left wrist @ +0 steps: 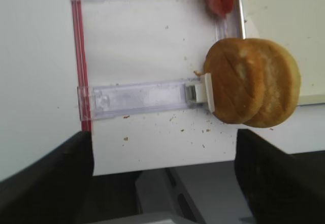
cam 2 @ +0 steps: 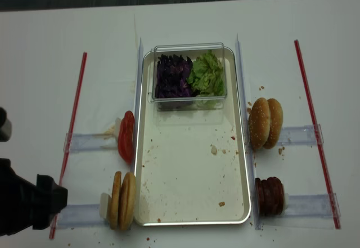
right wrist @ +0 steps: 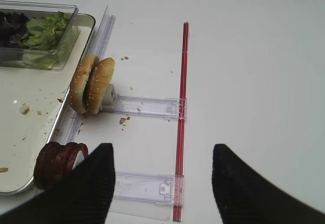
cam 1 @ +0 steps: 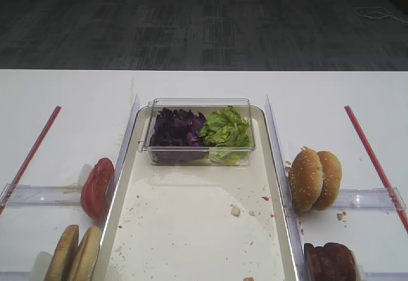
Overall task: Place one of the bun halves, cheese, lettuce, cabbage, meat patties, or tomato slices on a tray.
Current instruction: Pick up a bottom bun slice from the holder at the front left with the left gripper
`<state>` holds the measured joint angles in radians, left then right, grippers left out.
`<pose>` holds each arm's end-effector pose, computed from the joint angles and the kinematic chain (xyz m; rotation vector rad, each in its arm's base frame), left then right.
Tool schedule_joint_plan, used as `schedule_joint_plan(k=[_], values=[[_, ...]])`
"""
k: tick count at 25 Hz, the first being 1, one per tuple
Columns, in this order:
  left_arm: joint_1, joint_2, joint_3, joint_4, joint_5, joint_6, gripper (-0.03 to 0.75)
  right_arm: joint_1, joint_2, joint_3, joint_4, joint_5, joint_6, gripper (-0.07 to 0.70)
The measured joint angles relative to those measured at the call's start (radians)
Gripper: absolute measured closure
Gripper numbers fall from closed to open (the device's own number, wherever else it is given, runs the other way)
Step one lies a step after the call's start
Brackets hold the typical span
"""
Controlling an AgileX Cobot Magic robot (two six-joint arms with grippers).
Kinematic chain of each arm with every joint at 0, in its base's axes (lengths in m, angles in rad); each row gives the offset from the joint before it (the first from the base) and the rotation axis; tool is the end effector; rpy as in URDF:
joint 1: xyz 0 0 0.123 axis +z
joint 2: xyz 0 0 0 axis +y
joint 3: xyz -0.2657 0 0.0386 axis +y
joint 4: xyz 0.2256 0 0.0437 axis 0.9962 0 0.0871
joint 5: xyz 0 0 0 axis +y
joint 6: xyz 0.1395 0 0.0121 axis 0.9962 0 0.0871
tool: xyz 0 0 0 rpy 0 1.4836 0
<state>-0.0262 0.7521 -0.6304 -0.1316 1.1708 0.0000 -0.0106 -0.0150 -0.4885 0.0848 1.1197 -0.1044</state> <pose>0.1111 -0.0198 0.2190 -0.0037 2.7723 -0.1881 0.0310 0.0103 0.2344 -0.1055 2.0942 0.0330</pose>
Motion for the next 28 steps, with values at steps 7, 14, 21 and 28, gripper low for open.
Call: schedule_joint_plan(k=[7,14,21,28], values=[[0.0,0.289,-0.005,0.0,-0.027,0.0,0.154,0.0,0.0,0.0,0.0,0.0,-0.002,0.167],[0.0,0.389,-0.021,0.0,-0.088,0.034,0.154,0.0,0.0,0.0,0.0,0.0,-0.004,0.167],[0.0,0.392,-0.023,-0.04,-0.089,0.032,0.155,0.0,0.0,0.0,0.0,0.0,-0.004,0.167],[-0.048,0.392,-0.083,-0.122,-0.084,0.009,0.154,0.0,0.0,0.0,0.0,0.0,-0.004,0.167]])
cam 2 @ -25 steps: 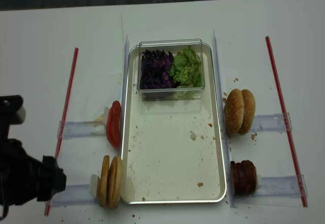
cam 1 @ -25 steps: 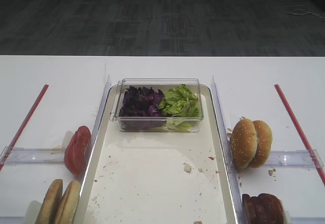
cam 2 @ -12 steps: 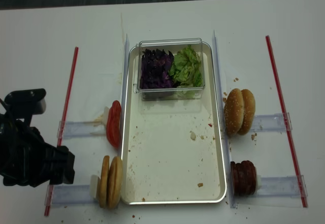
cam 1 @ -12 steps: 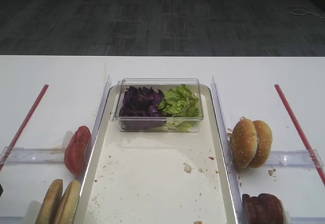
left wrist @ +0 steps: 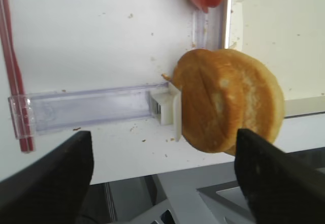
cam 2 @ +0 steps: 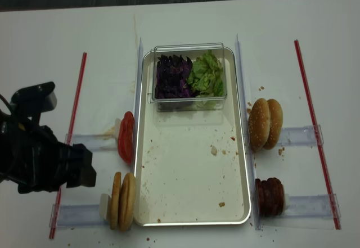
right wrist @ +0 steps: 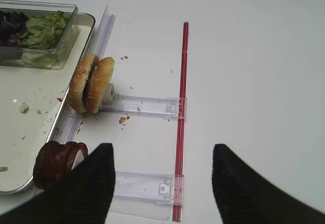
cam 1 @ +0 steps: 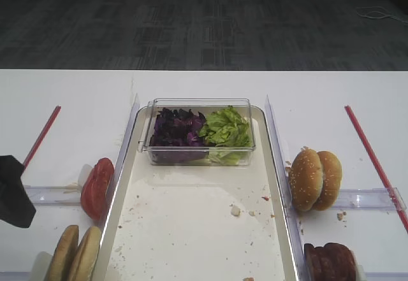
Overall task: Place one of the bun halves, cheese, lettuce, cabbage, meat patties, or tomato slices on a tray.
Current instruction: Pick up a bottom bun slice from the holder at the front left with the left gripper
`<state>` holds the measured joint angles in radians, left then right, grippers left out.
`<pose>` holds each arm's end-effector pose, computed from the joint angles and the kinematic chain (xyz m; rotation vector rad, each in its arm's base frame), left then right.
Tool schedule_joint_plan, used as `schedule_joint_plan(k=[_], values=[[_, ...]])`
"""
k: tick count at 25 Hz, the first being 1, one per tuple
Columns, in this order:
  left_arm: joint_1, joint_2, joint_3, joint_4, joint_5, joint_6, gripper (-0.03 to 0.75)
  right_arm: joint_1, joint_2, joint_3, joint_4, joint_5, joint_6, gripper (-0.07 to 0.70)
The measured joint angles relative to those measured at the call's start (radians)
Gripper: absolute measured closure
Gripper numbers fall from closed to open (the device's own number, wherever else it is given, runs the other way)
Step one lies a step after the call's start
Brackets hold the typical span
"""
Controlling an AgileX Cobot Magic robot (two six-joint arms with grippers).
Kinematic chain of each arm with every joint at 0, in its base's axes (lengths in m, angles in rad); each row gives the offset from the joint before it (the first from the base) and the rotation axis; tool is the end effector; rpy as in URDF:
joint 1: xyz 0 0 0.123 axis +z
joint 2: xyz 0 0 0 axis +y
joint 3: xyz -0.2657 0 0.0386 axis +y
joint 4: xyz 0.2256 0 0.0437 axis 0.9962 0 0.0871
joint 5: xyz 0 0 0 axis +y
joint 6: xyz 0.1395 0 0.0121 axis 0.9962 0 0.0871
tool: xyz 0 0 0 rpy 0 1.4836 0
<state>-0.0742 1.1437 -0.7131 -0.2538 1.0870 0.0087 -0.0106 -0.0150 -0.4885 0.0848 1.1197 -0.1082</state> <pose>0.1664 -0.0436 0.1914 -0.0296 2.9887 -0.3563 0.0310 0.0103 0.2344 -0.1094 2.0940 0.0307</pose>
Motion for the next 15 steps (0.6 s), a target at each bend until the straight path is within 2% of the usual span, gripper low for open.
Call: schedule_joint_plan(k=[4,7,8,15], values=[[-0.094,0.0,-0.052,-0.005,0.012,-0.075,0.154,0.0,0.0,0.0,0.0,0.0,0.0,0.167],[-0.19,0.0,-0.074,-0.003,0.014,-0.139,0.154,0.0,0.0,0.0,0.0,0.0,0.0,0.167],[-0.259,0.005,-0.081,-0.001,0.014,-0.179,0.155,0.0,0.0,0.0,0.0,0.0,0.0,0.167],[-0.472,0.07,-0.088,0.002,0.012,-0.293,0.155,0.0,0.0,0.0,0.0,0.0,0.0,0.167]])
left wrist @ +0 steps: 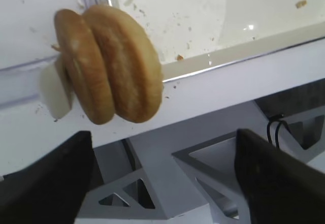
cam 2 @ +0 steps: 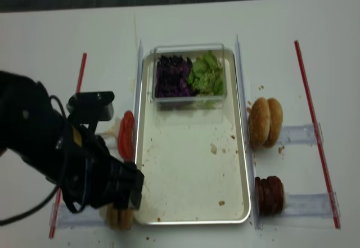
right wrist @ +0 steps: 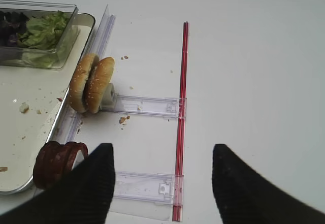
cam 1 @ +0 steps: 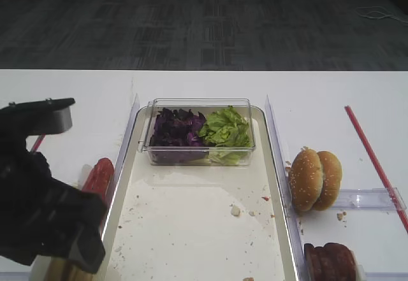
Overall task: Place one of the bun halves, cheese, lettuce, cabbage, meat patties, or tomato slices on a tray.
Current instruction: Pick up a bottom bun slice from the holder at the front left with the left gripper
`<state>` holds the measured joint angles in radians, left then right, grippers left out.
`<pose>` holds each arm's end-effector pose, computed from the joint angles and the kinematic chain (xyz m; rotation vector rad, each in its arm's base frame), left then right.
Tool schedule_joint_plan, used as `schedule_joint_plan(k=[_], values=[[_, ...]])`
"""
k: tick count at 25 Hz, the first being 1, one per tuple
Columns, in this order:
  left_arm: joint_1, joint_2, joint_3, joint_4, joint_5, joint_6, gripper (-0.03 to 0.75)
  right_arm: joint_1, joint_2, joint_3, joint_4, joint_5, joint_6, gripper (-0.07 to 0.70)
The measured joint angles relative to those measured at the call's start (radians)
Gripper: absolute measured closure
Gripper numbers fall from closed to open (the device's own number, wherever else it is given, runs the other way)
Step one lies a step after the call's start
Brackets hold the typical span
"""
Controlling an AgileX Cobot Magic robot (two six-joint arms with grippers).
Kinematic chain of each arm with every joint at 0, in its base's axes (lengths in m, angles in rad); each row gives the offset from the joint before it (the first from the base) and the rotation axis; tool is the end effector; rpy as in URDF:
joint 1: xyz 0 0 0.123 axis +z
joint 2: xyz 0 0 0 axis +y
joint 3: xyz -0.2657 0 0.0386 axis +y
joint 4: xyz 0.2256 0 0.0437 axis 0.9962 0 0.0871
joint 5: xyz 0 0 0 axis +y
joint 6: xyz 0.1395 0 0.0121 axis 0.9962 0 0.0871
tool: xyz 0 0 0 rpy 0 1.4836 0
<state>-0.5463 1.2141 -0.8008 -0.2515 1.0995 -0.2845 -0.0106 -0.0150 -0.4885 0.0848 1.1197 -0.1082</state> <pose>0.1453 -0.1247 0.2000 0.2510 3.0646 -0.4184 0.0310 0.0103 0.2344 -0.1094 2.0940 0.0307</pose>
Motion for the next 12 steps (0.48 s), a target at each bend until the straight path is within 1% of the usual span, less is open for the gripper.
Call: schedule_joint_plan(k=[4,7,12], values=[[-0.094,0.045,0.0,0.016,-0.002,-0.052,0.154,0.0,0.0,0.0,0.0,0.0,0.0,0.167],[-0.142,0.074,-0.004,0.032,-0.019,-0.075,0.155,0.0,0.0,0.0,0.0,0.0,0.0,0.167],[-0.153,0.098,-0.031,0.04,-0.027,-0.084,0.155,0.0,0.0,0.0,0.0,0.0,0.0,0.167]])
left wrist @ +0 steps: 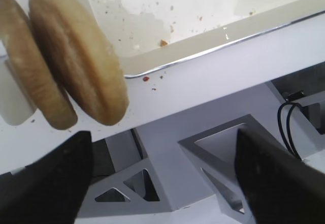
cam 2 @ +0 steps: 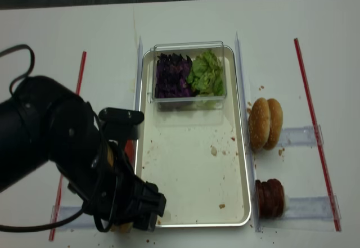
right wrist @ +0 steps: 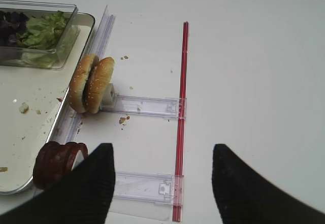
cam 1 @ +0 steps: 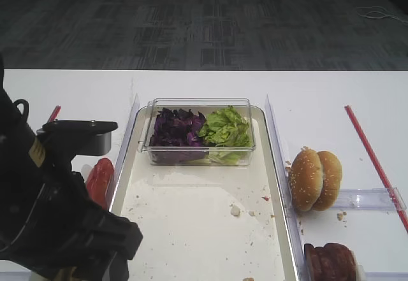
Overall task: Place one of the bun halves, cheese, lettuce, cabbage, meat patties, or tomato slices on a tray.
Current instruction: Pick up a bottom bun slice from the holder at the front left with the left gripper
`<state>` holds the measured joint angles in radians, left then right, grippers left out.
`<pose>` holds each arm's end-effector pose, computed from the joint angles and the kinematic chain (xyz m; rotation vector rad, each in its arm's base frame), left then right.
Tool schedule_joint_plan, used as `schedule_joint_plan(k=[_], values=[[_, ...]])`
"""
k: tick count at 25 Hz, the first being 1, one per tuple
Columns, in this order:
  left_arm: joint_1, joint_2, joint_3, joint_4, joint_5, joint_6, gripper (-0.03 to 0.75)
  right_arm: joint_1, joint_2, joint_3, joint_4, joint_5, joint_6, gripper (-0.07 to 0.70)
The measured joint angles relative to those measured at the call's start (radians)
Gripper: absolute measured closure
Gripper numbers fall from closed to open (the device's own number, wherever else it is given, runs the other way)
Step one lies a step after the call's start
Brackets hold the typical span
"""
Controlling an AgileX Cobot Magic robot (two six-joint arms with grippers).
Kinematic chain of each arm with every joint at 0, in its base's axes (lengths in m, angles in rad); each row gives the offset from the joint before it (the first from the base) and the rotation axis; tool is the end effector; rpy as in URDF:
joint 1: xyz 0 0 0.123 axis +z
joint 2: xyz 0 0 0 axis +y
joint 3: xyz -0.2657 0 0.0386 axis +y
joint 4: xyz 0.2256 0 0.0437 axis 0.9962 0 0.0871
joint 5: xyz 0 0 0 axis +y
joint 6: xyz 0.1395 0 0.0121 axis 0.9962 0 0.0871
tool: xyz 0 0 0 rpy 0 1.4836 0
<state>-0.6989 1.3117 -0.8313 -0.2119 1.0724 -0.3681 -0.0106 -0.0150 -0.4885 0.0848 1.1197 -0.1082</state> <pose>0.1404 -0.1518 0.1875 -0.3715 -3.0938 0.3409 0.0310 0.0103 0.2344 -0.1094 2.0940 0.0307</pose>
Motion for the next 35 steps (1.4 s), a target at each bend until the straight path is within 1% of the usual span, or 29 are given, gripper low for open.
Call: schedule_joint_plan(k=[5,10,17,23,31,35], values=[[0.0,0.0,-0.003,0.002,-0.017,-0.015,0.155,0.0,0.0,0.0,0.0,0.0,0.0,0.167],[0.0,0.01,-0.009,0.002,-0.042,-0.019,0.18,0.0,0.0,0.0,0.0,0.0,0.0,0.167],[0.0,0.108,-0.011,0.056,-0.052,-0.019,0.218,0.0,0.0,0.0,0.0,0.0,0.0,0.167],[0.0,0.162,-0.015,0.081,-0.077,-0.019,0.222,0.0,0.0,0.0,0.0,0.0,0.004,0.167],[0.0,0.176,-0.015,0.132,-0.086,-0.022,0.226,0.0,0.0,0.0,0.0,-0.002,0.004,0.167],[0.0,0.177,-0.015,0.152,-0.086,-0.03,0.277,0.0,0.0,0.0,0.0,-0.002,0.004,0.167]])
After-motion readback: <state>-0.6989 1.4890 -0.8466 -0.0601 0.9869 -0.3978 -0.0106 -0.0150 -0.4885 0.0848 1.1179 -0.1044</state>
